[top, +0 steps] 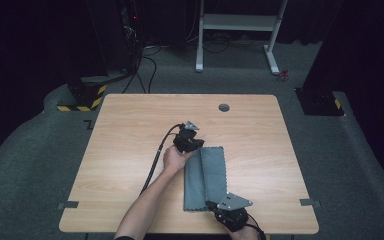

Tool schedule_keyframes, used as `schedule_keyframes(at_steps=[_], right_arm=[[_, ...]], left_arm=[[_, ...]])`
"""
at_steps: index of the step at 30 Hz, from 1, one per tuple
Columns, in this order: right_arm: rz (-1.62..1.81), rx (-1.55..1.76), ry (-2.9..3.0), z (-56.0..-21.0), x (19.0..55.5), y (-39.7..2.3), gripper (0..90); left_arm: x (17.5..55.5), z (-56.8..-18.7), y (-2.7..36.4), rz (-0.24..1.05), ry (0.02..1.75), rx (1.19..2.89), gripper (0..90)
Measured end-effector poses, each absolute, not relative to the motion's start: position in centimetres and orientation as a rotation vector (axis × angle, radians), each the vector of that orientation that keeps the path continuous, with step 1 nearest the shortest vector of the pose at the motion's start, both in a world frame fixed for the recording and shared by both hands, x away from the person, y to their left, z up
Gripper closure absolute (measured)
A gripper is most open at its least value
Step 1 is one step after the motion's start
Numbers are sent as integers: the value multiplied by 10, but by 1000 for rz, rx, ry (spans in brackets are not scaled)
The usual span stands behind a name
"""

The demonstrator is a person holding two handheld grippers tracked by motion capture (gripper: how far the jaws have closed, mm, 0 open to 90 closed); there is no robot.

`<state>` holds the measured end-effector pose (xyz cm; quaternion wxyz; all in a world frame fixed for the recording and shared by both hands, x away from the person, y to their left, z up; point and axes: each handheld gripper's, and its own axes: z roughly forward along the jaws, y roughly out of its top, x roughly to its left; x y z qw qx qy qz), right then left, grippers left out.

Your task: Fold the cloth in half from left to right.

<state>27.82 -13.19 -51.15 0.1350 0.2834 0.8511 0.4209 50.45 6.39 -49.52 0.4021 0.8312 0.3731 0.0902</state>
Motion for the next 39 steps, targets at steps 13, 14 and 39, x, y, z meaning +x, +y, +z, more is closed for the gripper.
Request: schedule_keyframes(at_steps=[13,14,39], right_arm=[[1195,875,2430,-511,272,-154,900],[1193,877,2428,-511,271,-155,900],[1135,953,2415,-519,266,-177,900]], left_arm=[[508,-489,34,207,876,2137,900],[508,-490,32,201,877,2138,900],[511,-503,-5,176,834,2171,899]])
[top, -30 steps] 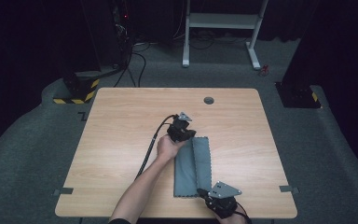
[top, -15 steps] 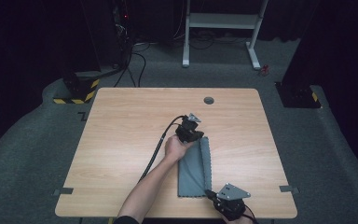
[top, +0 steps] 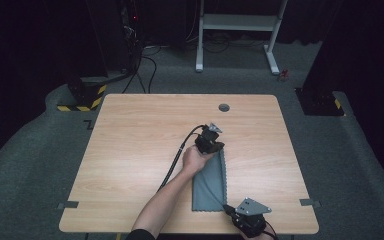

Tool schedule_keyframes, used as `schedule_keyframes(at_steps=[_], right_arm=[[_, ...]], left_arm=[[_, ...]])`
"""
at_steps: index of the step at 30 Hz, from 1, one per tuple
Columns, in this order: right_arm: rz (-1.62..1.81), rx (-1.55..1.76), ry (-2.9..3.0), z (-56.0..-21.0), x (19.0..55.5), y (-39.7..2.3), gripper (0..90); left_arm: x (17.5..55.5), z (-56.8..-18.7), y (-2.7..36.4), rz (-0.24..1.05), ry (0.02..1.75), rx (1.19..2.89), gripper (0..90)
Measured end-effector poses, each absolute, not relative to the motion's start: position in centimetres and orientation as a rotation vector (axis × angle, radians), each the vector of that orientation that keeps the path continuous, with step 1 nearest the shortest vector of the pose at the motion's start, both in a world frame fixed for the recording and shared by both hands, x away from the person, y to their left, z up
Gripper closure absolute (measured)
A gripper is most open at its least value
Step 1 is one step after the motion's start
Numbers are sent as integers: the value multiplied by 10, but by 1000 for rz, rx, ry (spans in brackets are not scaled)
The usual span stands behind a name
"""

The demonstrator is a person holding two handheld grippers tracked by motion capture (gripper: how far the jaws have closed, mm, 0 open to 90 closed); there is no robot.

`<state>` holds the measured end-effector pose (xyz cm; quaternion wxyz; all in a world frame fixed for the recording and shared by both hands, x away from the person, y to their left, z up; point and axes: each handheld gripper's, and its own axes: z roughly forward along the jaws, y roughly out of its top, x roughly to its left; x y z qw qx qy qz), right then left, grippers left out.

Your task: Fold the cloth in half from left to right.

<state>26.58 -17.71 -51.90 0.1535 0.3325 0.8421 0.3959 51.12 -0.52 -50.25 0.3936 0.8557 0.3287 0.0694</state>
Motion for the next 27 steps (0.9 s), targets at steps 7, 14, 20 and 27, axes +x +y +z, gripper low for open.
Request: schedule_keyframes(at_steps=[7,14,20,27], right_arm=[[1132,961,2419,-522,266,-179,900],[1128,964,2418,-522,267,-180,900],[1097,973,2423,-523,268,-180,787],[1153,998,2363,-510,285,-190,744]], left_arm=[[511,-506,-11,172,833,2171,897],[512,-508,-12,172,839,2167,891],[515,-506,-6,144,903,2102,684],[500,-482,27,250,939,2049,514]])
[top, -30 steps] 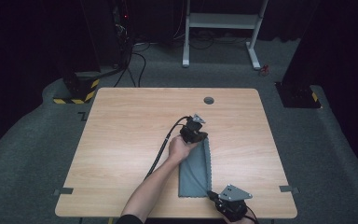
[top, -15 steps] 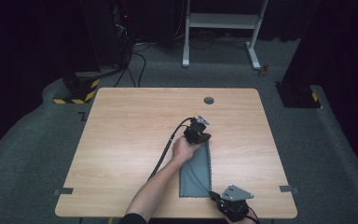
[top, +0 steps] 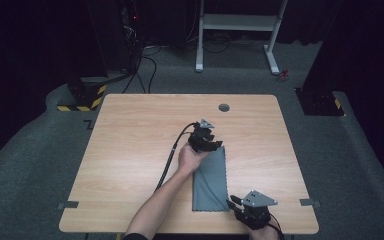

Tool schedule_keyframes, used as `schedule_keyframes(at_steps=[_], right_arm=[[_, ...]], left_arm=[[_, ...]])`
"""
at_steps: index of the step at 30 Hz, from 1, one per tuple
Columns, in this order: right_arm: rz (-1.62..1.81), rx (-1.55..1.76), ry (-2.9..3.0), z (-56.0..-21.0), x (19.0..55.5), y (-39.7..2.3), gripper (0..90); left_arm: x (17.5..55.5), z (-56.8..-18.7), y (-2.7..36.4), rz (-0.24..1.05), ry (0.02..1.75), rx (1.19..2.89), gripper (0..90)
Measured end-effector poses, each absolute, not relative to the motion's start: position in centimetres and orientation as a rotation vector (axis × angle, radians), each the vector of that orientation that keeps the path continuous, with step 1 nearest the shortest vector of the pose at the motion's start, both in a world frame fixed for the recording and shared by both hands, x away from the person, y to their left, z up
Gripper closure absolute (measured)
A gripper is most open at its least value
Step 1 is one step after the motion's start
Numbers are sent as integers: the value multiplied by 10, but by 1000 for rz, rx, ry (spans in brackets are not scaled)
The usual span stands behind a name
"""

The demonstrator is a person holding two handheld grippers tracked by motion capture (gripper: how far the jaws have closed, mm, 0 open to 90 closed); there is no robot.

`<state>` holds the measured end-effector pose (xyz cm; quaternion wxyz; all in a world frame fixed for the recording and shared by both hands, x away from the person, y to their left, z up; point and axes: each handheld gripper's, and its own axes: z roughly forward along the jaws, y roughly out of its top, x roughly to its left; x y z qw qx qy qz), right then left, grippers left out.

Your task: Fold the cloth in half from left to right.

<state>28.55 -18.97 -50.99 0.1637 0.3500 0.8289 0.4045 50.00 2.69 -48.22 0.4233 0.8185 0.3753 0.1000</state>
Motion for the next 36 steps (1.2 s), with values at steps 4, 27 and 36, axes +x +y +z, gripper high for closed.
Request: schedule_keyframes(at_steps=[4,27,36], right_arm=[[1169,995,2370,-503,312,-189,757],[1047,1029,2488,-514,412,-157,760],[1027,997,2477,-517,416,-164,765]], left_arm=[[479,-477,50,286,933,2068,480],[390,-515,80,344,912,2245,389],[377,-515,95,381,929,2235,389]])
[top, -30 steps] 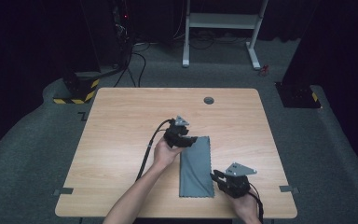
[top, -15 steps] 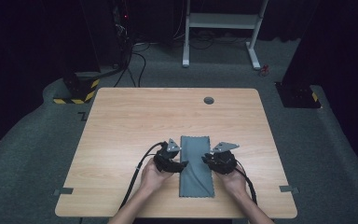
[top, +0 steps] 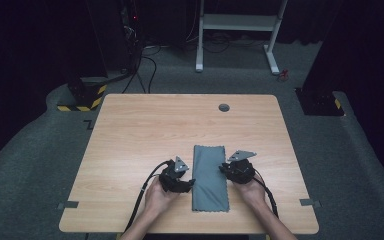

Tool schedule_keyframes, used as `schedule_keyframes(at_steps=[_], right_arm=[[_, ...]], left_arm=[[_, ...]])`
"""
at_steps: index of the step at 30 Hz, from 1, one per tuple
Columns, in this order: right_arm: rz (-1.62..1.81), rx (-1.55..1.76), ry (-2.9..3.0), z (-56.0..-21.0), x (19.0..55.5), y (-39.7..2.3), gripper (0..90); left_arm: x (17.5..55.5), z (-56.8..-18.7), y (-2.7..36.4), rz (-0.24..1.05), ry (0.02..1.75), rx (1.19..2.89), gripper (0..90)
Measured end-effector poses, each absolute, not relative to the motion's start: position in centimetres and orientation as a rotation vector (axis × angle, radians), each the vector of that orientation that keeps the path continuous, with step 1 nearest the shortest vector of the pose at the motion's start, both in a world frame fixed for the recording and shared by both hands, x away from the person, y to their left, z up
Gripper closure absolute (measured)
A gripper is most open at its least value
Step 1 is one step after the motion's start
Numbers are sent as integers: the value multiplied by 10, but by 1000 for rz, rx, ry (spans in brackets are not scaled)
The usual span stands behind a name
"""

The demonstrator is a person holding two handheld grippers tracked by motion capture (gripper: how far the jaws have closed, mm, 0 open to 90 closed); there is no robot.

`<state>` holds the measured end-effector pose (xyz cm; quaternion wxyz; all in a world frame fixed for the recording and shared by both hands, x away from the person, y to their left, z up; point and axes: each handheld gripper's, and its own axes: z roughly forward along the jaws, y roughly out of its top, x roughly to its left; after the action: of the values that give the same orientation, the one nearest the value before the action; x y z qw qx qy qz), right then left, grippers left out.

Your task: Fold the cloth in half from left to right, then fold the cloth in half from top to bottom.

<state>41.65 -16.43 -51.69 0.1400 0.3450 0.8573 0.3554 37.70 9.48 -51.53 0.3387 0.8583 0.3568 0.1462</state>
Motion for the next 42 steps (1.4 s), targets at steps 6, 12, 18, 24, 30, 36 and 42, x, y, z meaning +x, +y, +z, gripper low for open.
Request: schedule_keyframes(at_steps=[6,12,18,24,30,36,42], right_arm=[[1028,992,2477,-517,416,-165,765],[1033,985,2475,-518,417,-165,761],[1026,978,2473,-517,418,-165,749],[1015,1015,2475,-517,422,-168,714],[1058,1061,2464,-515,425,-172,704],[1084,1141,2420,-512,431,-178,697],[1101,1221,2404,-512,442,-180,701]], left_arm=[[360,-511,96,289,906,2153,377],[343,-519,88,331,859,2216,360],[341,-522,93,361,860,2194,350],[336,-520,100,346,858,2203,372],[350,-514,110,306,912,2135,386],[388,-513,111,283,1009,2104,407],[425,-508,106,281,1058,2095,416]])
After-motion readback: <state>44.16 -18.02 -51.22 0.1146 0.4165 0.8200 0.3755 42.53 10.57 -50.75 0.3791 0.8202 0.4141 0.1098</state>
